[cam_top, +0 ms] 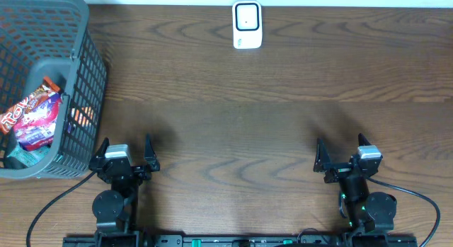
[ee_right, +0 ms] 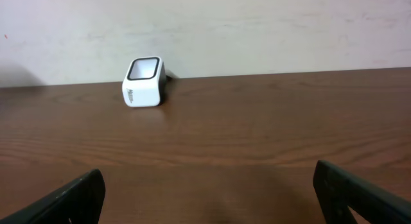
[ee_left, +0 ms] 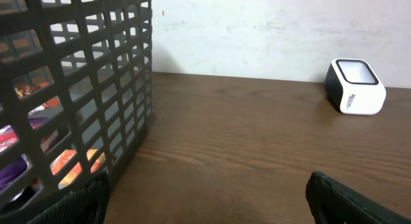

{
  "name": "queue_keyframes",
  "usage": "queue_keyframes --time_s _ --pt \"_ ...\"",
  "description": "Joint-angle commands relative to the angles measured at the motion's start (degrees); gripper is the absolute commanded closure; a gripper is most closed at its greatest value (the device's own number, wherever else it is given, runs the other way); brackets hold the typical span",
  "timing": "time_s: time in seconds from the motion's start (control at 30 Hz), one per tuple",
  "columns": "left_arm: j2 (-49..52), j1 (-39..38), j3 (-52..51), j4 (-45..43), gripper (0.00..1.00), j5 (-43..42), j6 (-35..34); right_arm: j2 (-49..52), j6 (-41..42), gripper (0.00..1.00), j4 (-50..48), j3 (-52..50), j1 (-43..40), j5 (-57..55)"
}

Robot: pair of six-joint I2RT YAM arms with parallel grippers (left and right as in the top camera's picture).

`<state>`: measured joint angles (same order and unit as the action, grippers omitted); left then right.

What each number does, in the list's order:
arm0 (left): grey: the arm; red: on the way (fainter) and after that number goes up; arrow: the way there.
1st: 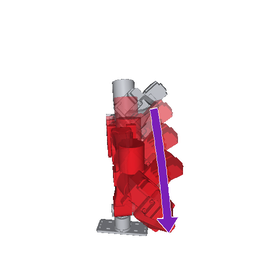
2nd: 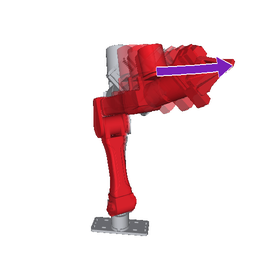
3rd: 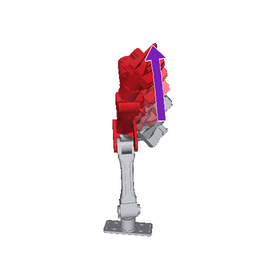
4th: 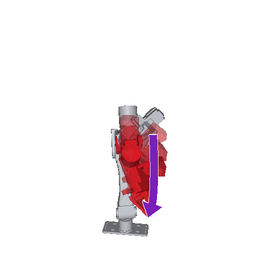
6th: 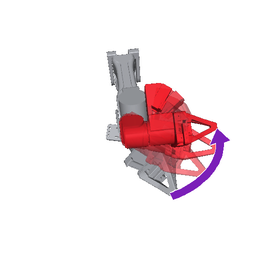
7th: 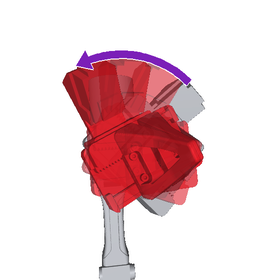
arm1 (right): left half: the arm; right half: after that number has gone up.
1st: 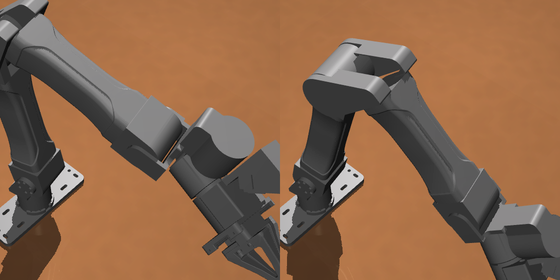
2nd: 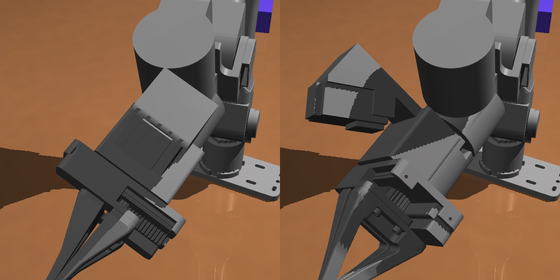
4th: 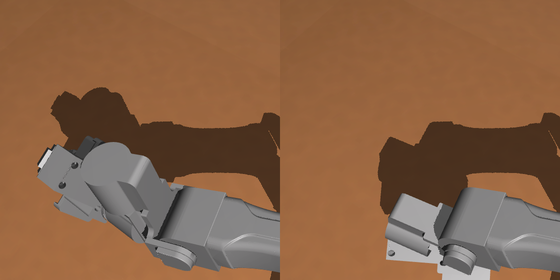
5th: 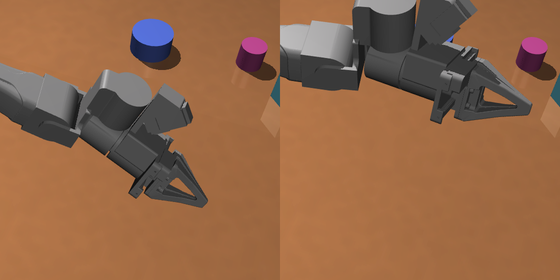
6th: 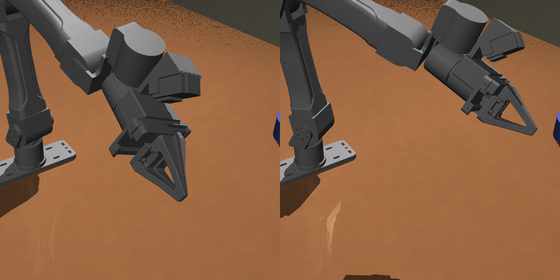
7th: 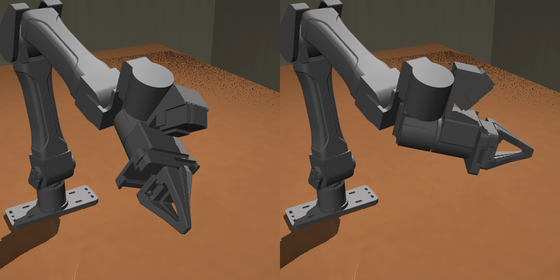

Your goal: Scan the item barcode

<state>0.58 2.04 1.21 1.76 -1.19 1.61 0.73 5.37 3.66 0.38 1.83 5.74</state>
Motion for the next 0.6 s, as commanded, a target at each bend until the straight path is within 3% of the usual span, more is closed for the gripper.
queue_keyframes --time_s 0.0,0.3,0.47,0.57 --pt "-0.35 0.02 -0.98 2.27 0.02 0.33 0.94 -0.09 -0.76 0.01 0.22 -0.07 0.02 -0.07" --pt "-0.35 0.02 -0.98 1.11 0.02 -1.27 -0.7 -0.09 -0.76 0.01 0.22 -0.07 0.02 -0.07" --pt "-0.35 0.0 -0.98 0.22 0.02 -20.7 -12.02 -0.09 -0.76 0.01 0.22 -0.07 0.02 -0.04" --pt "-0.35 0.0 -0.96 -2.01 0.02 -27.63 -13.33 -0.09 -0.76 0.01 0.24 -0.07 0.02 -0.04"
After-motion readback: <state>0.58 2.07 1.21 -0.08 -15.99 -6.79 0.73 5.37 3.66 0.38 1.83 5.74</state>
